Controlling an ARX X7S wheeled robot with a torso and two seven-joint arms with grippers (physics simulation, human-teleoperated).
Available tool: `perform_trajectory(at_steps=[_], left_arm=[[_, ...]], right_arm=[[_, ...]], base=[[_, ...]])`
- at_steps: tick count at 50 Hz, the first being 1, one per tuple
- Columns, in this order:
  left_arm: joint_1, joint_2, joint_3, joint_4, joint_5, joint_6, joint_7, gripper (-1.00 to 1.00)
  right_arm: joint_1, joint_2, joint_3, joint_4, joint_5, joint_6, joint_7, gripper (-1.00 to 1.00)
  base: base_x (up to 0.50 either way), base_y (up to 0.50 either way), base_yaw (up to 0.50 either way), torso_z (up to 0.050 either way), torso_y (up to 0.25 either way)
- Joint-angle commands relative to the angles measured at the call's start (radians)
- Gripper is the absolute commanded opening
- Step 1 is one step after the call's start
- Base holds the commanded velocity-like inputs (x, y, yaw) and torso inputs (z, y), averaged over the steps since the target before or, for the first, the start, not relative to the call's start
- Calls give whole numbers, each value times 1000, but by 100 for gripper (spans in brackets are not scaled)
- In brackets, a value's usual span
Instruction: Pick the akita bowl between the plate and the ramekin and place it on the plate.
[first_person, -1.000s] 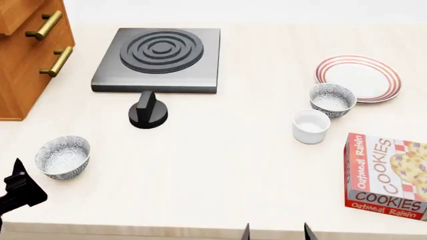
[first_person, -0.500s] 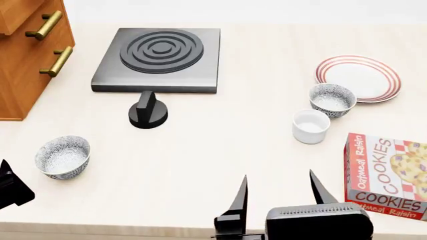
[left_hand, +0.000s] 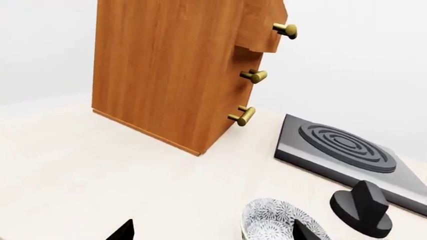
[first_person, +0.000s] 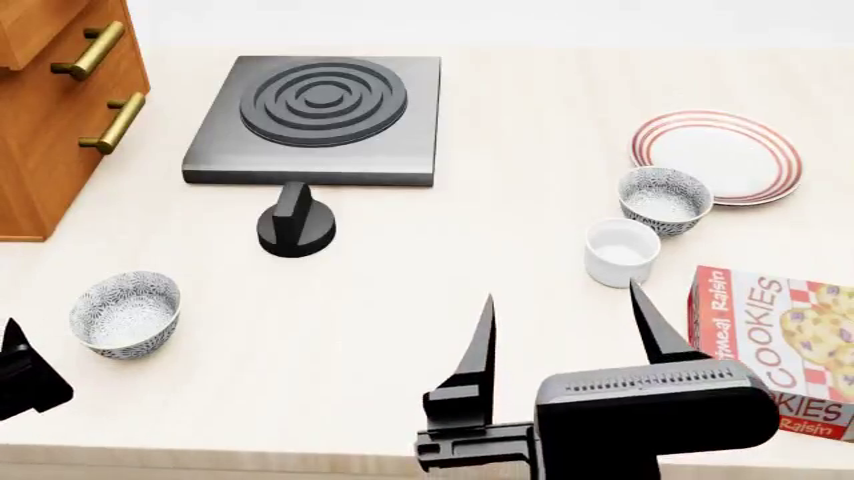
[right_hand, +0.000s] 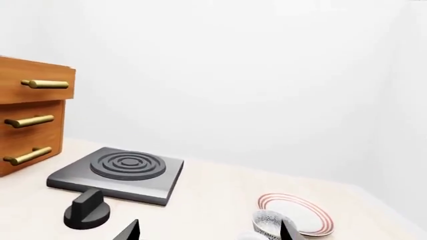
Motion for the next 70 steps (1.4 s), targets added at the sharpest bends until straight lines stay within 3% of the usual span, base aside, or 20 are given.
perform_trajectory(at_steps=[1,70], left_arm=[[0,-2,7,-11,2,13,-2,100],[5,-20,30,-9,-24,20,-24,100]], right_arm=[[5,4,7,-24,19,13,1,100],[-3,29,21,-63,71,29,44,100]], base=[[0,0,0,0,0],[0,-136,0,0,0]])
